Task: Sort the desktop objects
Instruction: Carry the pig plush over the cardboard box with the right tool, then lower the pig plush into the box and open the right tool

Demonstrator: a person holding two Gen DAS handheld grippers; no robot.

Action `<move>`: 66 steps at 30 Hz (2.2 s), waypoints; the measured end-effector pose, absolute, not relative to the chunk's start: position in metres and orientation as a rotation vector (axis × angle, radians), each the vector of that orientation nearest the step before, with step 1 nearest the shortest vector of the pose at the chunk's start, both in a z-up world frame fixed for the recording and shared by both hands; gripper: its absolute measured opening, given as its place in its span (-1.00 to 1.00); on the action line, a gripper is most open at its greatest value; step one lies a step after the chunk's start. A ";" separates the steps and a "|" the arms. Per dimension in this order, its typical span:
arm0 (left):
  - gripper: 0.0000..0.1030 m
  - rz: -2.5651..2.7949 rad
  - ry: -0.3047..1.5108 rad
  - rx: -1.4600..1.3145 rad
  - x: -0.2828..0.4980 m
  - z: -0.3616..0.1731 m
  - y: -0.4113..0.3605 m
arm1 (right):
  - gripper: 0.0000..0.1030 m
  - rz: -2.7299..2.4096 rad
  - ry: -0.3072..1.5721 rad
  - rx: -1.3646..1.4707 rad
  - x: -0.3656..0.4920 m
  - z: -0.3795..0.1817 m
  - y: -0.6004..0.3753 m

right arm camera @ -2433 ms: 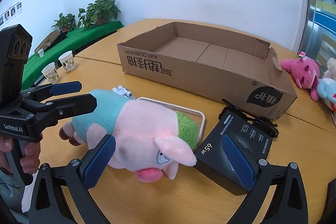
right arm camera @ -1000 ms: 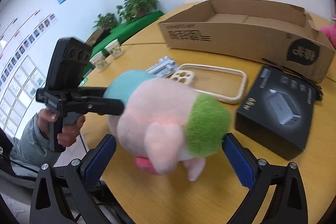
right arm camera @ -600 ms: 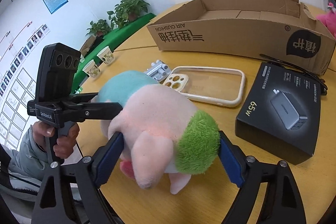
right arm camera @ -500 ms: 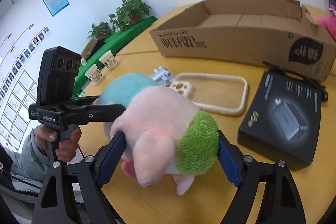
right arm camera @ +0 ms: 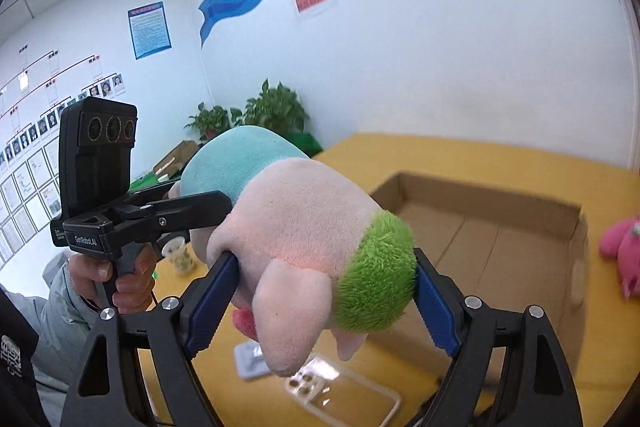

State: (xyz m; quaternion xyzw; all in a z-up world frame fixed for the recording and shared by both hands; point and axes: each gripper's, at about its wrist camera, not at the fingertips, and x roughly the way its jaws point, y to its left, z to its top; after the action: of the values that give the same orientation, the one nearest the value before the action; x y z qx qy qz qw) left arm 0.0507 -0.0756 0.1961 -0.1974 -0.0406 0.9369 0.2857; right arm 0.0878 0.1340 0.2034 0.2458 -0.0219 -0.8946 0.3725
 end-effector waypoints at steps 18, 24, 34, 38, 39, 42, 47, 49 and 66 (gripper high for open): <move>0.67 2.541 -0.182 -0.424 -0.057 0.247 -0.093 | 0.61 -2.288 0.022 0.473 -0.044 0.310 0.133; 0.67 2.524 -0.252 -0.560 -0.106 0.209 -0.092 | 0.61 -2.266 0.011 0.510 -0.102 0.295 0.128; 0.67 2.545 -0.424 -0.917 -0.193 0.117 -0.097 | 0.61 -2.187 -0.159 0.760 -0.220 0.179 0.114; 0.67 2.531 -0.468 -1.077 -0.227 0.073 -0.100 | 0.61 -2.158 -0.287 0.895 -0.263 0.121 0.111; 0.67 2.526 -0.474 -1.121 -0.235 0.062 -0.102 | 0.61 -2.156 -0.319 0.928 -0.272 0.108 0.111; 0.67 2.515 -0.478 -1.250 -0.252 0.037 -0.104 | 0.61 -2.136 -0.432 1.042 -0.298 0.063 0.111; 0.70 2.615 -0.279 -1.373 -0.260 0.028 -0.091 | 0.63 -2.138 -0.542 1.296 -0.327 0.001 0.105; 0.72 2.601 -0.338 -1.390 -0.260 0.031 -0.095 | 0.68 -2.117 -0.606 1.314 -0.330 -0.007 0.106; 0.76 2.538 -0.308 -1.300 -0.260 0.034 -0.083 | 0.90 -2.106 -0.573 1.359 -0.313 0.003 0.103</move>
State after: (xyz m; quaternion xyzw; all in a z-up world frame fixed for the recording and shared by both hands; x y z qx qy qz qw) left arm -0.2599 -0.0830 0.0336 -0.4489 -0.1065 0.8767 0.1361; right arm -0.3133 0.1028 0.0028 0.5071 -0.2138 -0.7860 0.2815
